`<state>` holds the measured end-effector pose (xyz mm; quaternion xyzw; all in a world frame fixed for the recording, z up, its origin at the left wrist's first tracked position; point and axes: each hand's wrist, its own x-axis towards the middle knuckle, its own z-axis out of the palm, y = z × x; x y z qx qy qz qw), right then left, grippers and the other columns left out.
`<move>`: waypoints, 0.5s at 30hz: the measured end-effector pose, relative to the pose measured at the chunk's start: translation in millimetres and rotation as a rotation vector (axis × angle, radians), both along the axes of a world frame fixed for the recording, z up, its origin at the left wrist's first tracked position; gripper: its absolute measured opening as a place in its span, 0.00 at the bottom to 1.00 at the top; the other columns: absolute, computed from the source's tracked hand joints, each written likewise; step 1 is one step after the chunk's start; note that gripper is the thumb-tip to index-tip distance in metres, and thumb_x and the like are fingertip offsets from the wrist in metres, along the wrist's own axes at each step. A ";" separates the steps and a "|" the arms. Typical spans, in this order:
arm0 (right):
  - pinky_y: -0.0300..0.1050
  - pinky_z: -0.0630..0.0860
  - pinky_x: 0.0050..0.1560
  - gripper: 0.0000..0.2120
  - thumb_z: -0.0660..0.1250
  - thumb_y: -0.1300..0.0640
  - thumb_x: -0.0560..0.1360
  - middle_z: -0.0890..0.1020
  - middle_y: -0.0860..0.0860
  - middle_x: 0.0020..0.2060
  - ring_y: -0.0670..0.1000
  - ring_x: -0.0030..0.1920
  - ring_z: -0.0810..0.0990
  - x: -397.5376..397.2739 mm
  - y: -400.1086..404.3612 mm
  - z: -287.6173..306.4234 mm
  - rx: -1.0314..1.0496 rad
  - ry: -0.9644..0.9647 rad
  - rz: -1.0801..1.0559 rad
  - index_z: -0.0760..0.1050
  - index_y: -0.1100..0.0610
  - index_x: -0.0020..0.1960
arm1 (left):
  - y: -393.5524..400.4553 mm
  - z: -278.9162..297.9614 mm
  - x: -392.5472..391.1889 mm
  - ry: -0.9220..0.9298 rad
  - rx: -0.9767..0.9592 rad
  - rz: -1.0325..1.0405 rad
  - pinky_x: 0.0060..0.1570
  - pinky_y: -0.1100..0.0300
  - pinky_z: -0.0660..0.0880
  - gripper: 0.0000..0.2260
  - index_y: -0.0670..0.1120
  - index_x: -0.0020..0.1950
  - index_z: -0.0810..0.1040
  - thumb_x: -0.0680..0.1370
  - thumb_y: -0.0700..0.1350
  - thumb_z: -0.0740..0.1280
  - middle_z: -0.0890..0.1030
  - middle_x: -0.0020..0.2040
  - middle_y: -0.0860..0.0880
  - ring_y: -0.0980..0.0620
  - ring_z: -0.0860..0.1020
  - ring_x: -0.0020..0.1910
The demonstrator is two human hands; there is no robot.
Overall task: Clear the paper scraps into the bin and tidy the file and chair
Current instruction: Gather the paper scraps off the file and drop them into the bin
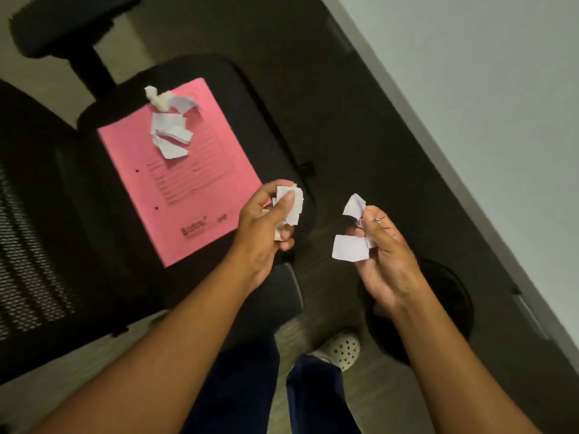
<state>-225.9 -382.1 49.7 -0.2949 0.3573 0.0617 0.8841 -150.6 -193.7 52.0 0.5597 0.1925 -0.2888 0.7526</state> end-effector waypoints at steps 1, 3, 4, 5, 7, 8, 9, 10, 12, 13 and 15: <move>0.38 0.81 0.41 0.07 0.65 0.60 0.84 0.82 0.49 0.43 0.43 0.36 0.78 -17.9 -13.2 0.2 0.004 0.022 -0.043 0.80 0.53 0.51 | -13.4 2.8 -7.6 0.005 -0.024 -0.055 0.25 0.64 0.67 0.07 0.55 0.56 0.83 0.85 0.43 0.69 0.81 0.43 0.50 0.57 0.70 0.27; 0.38 0.81 0.42 0.05 0.67 0.60 0.82 0.82 0.50 0.45 0.44 0.37 0.77 -55.1 -36.9 -1.8 0.022 0.089 -0.138 0.80 0.54 0.55 | -41.8 6.4 -20.4 0.015 -0.050 -0.147 0.25 0.65 0.67 0.06 0.55 0.57 0.83 0.85 0.44 0.68 0.81 0.45 0.51 0.57 0.71 0.28; 0.38 0.81 0.43 0.09 0.69 0.59 0.79 0.82 0.49 0.46 0.44 0.38 0.77 -73.7 -46.5 -4.4 0.038 0.118 -0.195 0.80 0.55 0.59 | -56.1 7.1 -25.1 0.021 -0.059 -0.184 0.26 0.65 0.68 0.06 0.54 0.57 0.83 0.85 0.44 0.68 0.81 0.45 0.51 0.57 0.71 0.28; 0.39 0.81 0.44 0.14 0.71 0.58 0.77 0.82 0.50 0.46 0.44 0.39 0.77 -91.5 -55.2 -6.5 0.052 0.153 -0.246 0.78 0.56 0.63 | -70.7 7.3 -29.5 0.027 -0.060 -0.231 0.26 0.65 0.68 0.06 0.54 0.58 0.83 0.85 0.45 0.69 0.81 0.46 0.51 0.57 0.72 0.29; 0.41 0.80 0.49 0.18 0.71 0.60 0.74 0.82 0.51 0.47 0.45 0.40 0.78 -125.5 -69.7 -12.7 0.072 0.217 -0.340 0.78 0.59 0.63 | -100.3 3.7 -40.7 0.024 -0.053 -0.354 0.27 0.64 0.69 0.06 0.55 0.59 0.83 0.84 0.46 0.70 0.81 0.47 0.50 0.57 0.73 0.29; 0.43 0.79 0.52 0.17 0.71 0.61 0.74 0.82 0.52 0.48 0.46 0.42 0.79 -141.4 -76.1 -17.0 0.085 0.257 -0.381 0.78 0.60 0.63 | -114.4 -0.4 -49.0 0.028 -0.050 -0.417 0.27 0.64 0.70 0.06 0.55 0.58 0.83 0.84 0.46 0.70 0.81 0.47 0.51 0.57 0.73 0.30; 0.46 0.78 0.57 0.18 0.71 0.62 0.74 0.82 0.53 0.50 0.49 0.46 0.80 -155.6 -81.0 -22.6 0.097 0.289 -0.415 0.78 0.61 0.64 | -126.8 -5.9 -59.0 0.039 -0.039 -0.480 0.27 0.64 0.70 0.06 0.55 0.58 0.84 0.83 0.47 0.70 0.82 0.46 0.51 0.56 0.74 0.30; 0.50 0.77 0.63 0.19 0.70 0.63 0.76 0.83 0.55 0.54 0.52 0.51 0.81 -168.5 -87.1 -31.6 0.085 0.332 -0.433 0.77 0.62 0.66 | -139.3 -13.2 -69.8 0.057 -0.017 -0.536 0.27 0.63 0.71 0.06 0.54 0.58 0.84 0.83 0.46 0.70 0.83 0.45 0.51 0.56 0.74 0.30; 0.58 0.76 0.71 0.15 0.70 0.63 0.79 0.82 0.58 0.63 0.57 0.63 0.81 -205.3 -101.0 -52.3 0.048 0.463 -0.494 0.79 0.60 0.65 | -171.4 -35.0 -103.8 0.164 0.039 -0.590 0.27 0.63 0.71 0.06 0.53 0.58 0.84 0.84 0.45 0.70 0.85 0.45 0.52 0.55 0.76 0.31; 0.60 0.76 0.70 0.12 0.70 0.62 0.80 0.82 0.59 0.65 0.59 0.66 0.80 -204.3 -99.5 -57.3 0.015 0.518 -0.468 0.80 0.58 0.63 | -173.4 -43.1 -109.3 0.230 0.060 -0.570 0.27 0.63 0.71 0.06 0.53 0.58 0.84 0.83 0.44 0.70 0.85 0.46 0.51 0.55 0.76 0.31; 0.59 0.77 0.69 0.15 0.69 0.60 0.82 0.81 0.57 0.64 0.60 0.66 0.79 -209.1 -101.0 -69.6 -0.035 0.626 -0.442 0.78 0.57 0.68 | -182.1 -65.5 -129.9 0.353 0.120 -0.546 0.27 0.63 0.71 0.06 0.50 0.60 0.82 0.83 0.44 0.71 0.84 0.49 0.49 0.54 0.77 0.34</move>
